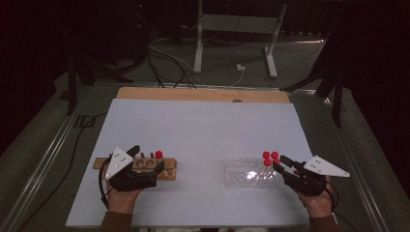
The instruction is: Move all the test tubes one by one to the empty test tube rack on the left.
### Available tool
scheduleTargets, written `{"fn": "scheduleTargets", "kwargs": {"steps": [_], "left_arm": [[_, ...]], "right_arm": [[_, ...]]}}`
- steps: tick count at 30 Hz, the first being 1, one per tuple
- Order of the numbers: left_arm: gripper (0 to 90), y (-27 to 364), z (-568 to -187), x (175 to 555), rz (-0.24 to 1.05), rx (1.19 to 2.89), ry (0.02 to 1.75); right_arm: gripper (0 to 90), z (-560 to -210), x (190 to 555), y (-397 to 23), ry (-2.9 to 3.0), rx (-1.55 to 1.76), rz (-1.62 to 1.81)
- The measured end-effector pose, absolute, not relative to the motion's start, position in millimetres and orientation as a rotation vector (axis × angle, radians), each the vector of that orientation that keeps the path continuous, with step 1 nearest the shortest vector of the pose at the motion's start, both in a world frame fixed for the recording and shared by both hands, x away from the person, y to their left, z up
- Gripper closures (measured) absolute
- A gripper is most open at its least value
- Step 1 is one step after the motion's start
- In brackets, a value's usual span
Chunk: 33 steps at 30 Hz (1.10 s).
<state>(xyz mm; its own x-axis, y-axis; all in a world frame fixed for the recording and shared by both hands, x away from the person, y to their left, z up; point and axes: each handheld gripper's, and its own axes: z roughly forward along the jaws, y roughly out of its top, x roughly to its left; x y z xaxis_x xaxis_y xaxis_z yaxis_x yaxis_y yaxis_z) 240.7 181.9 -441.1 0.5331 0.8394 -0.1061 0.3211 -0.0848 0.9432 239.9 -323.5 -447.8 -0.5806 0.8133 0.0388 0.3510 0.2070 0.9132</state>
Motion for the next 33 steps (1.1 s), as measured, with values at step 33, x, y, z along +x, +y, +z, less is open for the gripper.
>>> {"fn": "scheduleTargets", "kwargs": {"steps": [33], "left_arm": [[1.1,182.5,-437.7,241.1,0.577,1.648,0.993]], "right_arm": [[74.6,-452.5,239.5,-320.4,2.054,1.065,1.310]]}}
